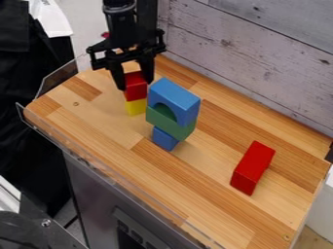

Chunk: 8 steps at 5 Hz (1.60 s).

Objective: Take the red cube off of the blue arch and put it on top of the yellow cube

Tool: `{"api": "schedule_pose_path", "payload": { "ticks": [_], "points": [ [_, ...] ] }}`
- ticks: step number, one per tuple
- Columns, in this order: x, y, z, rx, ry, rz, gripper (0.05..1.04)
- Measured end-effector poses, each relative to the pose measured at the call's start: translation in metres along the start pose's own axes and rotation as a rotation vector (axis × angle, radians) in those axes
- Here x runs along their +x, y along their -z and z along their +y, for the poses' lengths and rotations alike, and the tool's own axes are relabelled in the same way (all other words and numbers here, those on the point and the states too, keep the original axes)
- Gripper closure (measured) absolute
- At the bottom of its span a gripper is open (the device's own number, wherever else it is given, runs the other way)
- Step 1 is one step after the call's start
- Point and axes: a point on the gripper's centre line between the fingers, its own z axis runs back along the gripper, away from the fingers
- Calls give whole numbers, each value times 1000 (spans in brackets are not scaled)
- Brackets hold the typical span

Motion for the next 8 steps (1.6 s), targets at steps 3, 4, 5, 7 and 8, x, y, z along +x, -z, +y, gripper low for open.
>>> {"api": "schedule_pose_path", "payload": {
  "ticks": [3, 4, 5, 7, 8],
  "points": [
    [10, -30, -9, 7, 6, -44, 85],
    [13, -56, -21, 75, 90, -66, 85],
    [-8, -79, -51, 165, 311, -75, 85],
    [-69, -90, -83, 86, 624, -55, 85],
    [-82, -84, -81, 90, 651, -15, 85]
  ]
}}
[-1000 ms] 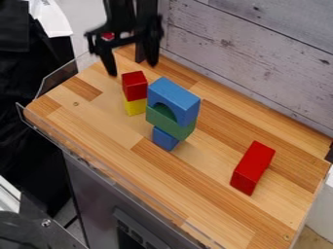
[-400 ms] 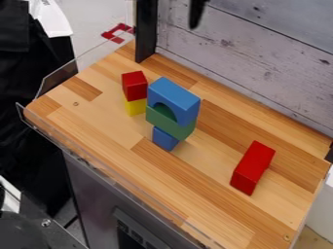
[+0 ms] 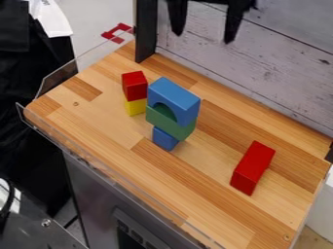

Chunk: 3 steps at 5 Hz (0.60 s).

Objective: Take the red cube off of the blue arch and put it on top of the yellow cube

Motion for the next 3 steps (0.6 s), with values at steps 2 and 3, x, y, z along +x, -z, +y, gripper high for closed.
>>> {"api": "schedule_pose_path", "payload": {
  "ticks": [2, 3],
  "points": [
    [-9, 1, 3, 52, 6, -8, 85],
    [-11, 2, 1, 36, 45, -27, 85]
  ]
}}
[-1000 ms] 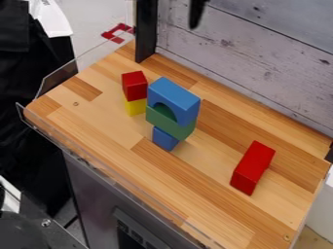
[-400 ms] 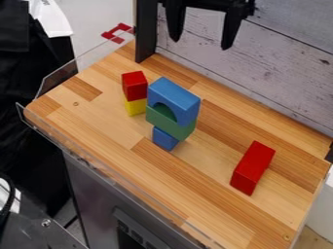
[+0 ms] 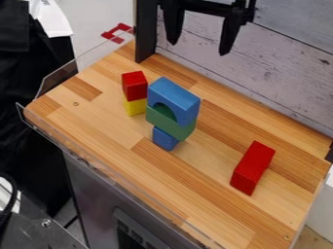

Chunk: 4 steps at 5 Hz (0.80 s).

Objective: Take the red cube off of the blue arch and put it on top of the yellow cube

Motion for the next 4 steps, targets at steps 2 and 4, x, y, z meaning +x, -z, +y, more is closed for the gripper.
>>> {"api": "schedule_pose_path", "payload": {
  "ticks": [2, 4],
  "points": [
    [0, 1, -7, -46, 63, 2, 85],
    [0, 0, -7, -45, 65, -1, 85]
  ]
}}
